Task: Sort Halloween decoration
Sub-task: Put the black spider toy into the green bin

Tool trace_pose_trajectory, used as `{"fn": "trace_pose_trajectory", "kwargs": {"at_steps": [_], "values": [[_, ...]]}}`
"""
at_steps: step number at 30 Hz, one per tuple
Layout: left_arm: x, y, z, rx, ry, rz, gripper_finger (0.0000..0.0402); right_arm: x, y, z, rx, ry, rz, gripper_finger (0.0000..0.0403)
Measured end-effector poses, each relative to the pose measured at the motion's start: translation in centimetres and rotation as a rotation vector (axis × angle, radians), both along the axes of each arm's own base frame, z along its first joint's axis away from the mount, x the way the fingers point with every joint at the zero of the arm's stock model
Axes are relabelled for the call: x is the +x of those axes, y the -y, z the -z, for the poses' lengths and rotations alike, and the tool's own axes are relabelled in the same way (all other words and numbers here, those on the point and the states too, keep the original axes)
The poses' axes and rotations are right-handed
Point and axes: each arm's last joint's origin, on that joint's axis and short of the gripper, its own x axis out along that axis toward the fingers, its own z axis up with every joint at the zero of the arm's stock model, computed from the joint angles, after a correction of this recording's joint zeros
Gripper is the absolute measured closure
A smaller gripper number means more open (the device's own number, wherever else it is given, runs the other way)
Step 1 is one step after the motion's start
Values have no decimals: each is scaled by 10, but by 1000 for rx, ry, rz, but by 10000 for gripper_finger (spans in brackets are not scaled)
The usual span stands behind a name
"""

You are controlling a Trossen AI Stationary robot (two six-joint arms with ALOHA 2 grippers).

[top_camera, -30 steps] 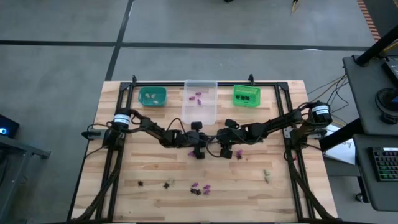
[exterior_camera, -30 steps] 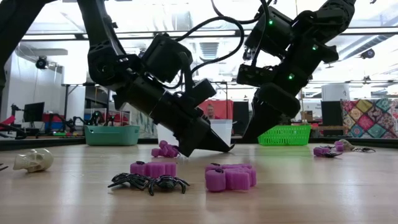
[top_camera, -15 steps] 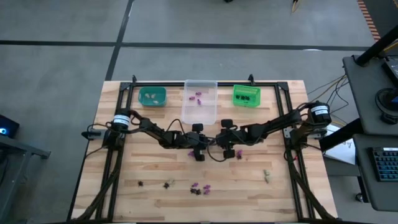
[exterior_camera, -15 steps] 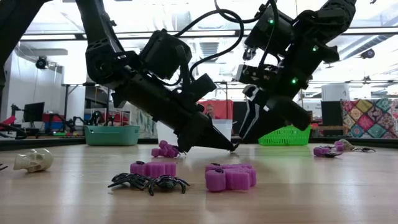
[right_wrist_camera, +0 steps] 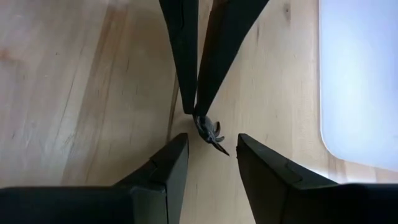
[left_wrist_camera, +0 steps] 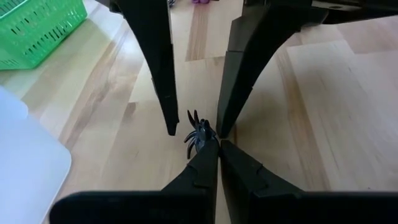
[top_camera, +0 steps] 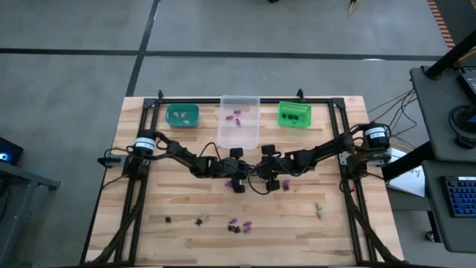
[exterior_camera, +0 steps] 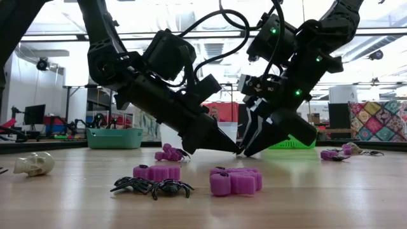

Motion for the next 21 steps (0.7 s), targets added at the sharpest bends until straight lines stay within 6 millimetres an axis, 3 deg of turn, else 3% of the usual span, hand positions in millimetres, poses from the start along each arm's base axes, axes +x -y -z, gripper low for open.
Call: {"fn": "trace_pose_trajectory", "kwargs": {"at_steps": [13,21], "values": [[0,0,-1,-9,2,-6,401,0,-1,0,22,-6,-21,383],[-1,1,-7,-2,-11,0,360,-1,-1,-1,39,1,-9,394]]}}
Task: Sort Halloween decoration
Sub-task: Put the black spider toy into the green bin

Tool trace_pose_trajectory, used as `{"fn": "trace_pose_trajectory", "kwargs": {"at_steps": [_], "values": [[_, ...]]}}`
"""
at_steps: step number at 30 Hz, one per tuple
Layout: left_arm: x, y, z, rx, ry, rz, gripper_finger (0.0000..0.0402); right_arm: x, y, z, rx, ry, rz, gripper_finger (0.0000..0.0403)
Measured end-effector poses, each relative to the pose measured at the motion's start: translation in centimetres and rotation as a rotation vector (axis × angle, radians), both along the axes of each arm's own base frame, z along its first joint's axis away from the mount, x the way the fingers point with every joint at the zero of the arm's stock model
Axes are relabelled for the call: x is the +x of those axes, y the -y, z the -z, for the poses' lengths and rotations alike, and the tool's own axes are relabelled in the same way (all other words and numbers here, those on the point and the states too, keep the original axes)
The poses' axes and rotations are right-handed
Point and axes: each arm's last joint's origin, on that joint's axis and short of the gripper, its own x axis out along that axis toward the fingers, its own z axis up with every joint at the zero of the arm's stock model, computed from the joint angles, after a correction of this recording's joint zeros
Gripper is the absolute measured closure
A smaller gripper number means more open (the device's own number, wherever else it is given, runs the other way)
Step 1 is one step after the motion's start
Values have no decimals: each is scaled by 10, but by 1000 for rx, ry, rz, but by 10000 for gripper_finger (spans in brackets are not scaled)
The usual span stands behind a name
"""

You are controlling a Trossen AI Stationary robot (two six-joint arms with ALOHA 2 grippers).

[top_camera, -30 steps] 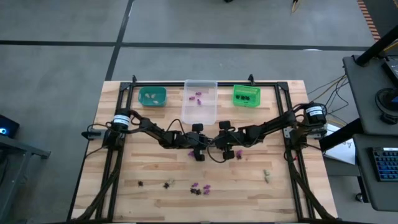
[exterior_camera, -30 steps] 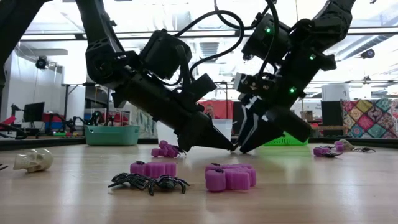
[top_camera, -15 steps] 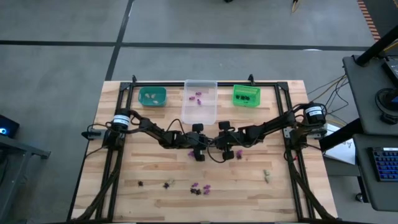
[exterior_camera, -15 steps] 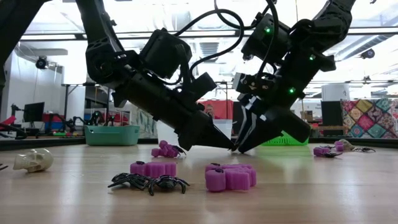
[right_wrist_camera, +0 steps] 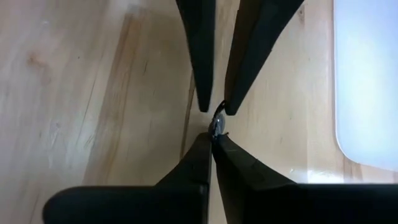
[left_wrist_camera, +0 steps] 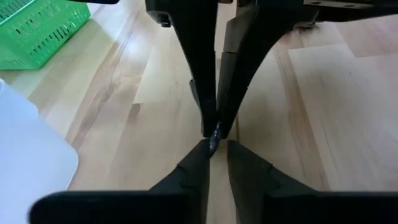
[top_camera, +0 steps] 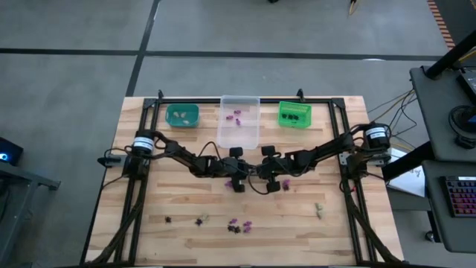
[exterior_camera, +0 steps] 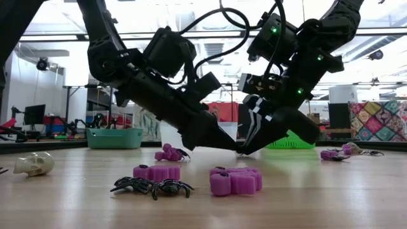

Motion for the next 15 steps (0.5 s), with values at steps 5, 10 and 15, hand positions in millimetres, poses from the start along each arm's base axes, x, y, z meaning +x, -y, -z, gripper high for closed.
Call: {"fn": "trace_pose_trajectory", "kwargs": {"at_steps": [5,10,15], "values": [[-5,0,-12,6,-43,0,324,-1,0,-4,29,16,40,394],[-13,-1,-33,10,-87,-1,309,1,5,-23,71,-22,121,394],[-23,-1,-63,-5,-80,-12,308,4,26,-61,36,-120,270,394]]}}
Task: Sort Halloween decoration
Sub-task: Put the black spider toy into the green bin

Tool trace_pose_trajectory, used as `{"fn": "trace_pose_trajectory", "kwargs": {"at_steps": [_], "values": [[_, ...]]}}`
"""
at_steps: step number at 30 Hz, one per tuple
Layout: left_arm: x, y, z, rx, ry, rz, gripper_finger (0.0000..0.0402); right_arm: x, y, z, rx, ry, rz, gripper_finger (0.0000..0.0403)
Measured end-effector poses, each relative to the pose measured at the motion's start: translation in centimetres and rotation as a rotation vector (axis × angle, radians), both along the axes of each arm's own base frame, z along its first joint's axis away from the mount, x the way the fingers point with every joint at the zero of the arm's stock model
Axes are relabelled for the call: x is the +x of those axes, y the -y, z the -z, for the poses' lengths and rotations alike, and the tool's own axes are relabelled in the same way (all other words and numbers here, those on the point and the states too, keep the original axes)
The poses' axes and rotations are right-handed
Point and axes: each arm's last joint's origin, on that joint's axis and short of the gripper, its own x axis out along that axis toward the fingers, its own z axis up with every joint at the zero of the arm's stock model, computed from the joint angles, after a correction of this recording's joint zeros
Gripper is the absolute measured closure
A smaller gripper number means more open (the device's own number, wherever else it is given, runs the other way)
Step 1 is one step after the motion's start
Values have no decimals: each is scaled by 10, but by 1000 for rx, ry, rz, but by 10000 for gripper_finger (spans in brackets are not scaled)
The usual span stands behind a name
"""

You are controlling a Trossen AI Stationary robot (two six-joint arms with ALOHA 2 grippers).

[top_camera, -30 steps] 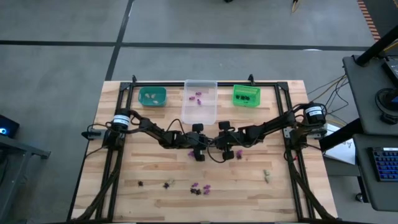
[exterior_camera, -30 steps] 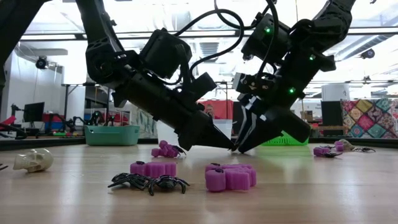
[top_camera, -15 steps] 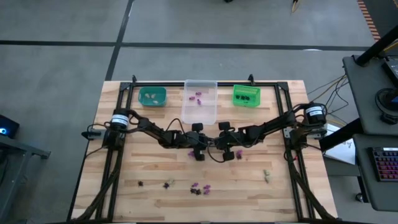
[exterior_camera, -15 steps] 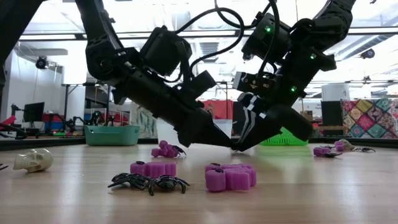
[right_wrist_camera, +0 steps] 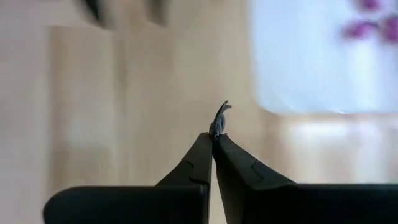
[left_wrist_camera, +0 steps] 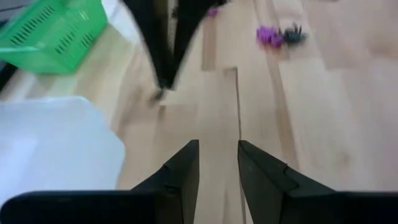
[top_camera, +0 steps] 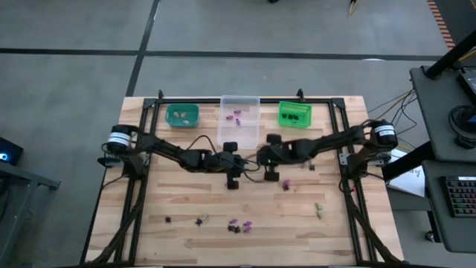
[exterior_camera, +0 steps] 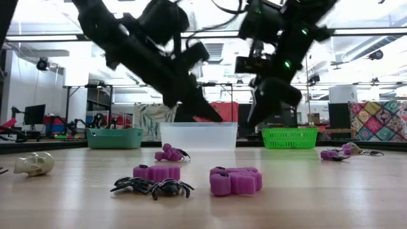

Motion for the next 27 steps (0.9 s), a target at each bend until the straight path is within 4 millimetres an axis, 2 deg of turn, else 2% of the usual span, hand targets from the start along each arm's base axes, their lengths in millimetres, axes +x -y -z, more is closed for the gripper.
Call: {"fn": "trace_pose_trajectory", "kwargs": {"at_steps": [6,11,16,21,24,27], "values": [[-17,2,-37,-34,23,-14,308,-7,49,-46,5,-154,252,394],[-31,9,-61,-39,42,9,308,-25,103,-61,17,-213,421,394],[-44,10,-71,-55,36,1,308,-56,160,-59,88,-211,596,394],[-54,9,-72,-64,32,-6,308,-97,206,-49,222,-157,829,394],[-55,9,-74,-64,39,-7,308,-113,220,-42,338,-95,889,394],[-54,8,-73,-43,40,-39,309,-120,224,-37,377,-78,892,388]]}}
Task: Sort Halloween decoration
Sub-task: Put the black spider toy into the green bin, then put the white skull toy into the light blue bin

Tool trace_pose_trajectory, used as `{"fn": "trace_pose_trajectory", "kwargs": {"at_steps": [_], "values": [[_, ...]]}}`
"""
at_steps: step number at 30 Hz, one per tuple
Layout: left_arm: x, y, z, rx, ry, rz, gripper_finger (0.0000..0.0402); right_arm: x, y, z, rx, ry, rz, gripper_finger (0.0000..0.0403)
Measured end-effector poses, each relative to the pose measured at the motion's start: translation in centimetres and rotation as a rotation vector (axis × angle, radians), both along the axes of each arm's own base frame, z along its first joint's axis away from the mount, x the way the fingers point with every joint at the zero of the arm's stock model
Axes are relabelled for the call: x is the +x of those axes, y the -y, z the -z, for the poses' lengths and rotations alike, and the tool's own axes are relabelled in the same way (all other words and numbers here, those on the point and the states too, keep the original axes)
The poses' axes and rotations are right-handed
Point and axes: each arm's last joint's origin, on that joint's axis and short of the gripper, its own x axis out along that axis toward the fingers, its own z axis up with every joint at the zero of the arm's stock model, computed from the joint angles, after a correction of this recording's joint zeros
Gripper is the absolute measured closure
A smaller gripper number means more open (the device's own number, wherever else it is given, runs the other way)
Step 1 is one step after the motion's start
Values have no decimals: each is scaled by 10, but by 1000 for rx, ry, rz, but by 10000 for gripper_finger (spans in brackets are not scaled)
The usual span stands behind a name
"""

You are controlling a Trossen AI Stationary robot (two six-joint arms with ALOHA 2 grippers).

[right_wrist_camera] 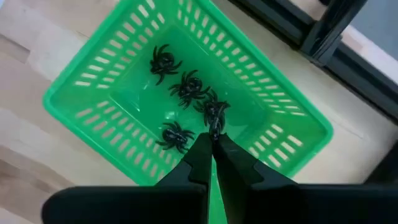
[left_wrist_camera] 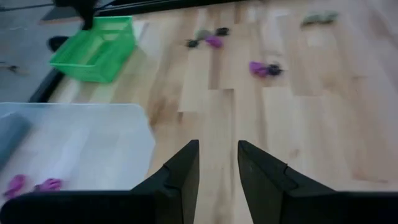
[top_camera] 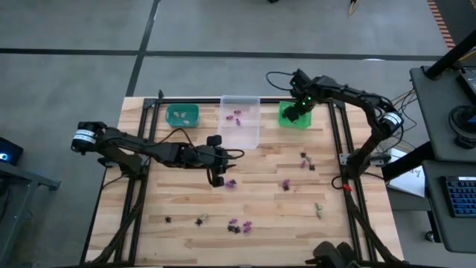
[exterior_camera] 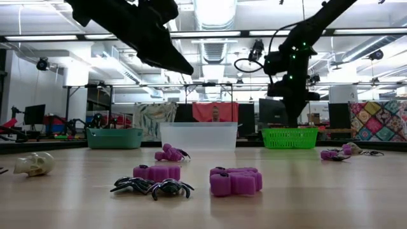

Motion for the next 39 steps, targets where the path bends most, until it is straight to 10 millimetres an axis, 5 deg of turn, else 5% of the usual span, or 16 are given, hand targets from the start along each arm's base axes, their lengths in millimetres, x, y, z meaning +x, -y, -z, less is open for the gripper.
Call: {"fn": "trace_pose_trajectory", "kwargs": {"at_steps": [11,18,28,39], "values": [[0,-1,2,11,-1,-40,309,-1,0,7,-15,1,7,282],[-4,-1,7,-64,-54,-92,309,5,-14,-15,-66,68,-4,253],[-23,16,1,-346,-415,-188,309,26,-83,-64,-251,301,-203,275],[-41,63,-4,-657,-562,-313,309,35,-160,-55,-302,500,-460,295]]}}
